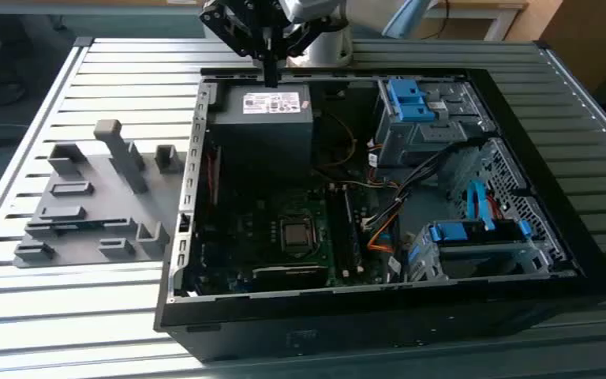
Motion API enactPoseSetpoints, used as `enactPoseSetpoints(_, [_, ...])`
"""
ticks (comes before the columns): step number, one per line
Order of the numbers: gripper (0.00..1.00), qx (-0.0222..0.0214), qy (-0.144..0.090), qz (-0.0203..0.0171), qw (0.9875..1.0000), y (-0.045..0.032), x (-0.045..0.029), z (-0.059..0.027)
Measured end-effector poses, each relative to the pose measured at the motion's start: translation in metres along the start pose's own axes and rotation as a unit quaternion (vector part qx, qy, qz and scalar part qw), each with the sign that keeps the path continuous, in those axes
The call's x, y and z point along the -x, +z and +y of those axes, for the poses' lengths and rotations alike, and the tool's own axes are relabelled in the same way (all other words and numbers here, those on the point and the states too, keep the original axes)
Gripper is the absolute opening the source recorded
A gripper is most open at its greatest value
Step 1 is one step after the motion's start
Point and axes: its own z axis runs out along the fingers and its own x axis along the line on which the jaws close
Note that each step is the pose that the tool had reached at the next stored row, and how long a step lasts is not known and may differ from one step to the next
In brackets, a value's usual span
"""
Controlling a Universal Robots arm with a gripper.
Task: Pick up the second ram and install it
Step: 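Reach for the second ram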
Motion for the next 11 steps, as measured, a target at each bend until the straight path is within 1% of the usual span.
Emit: enactPoseSetpoints(11, [0.11,0.0000,0.000,0.0000,1.0000,0.0000,-0.0022,-0.0002])
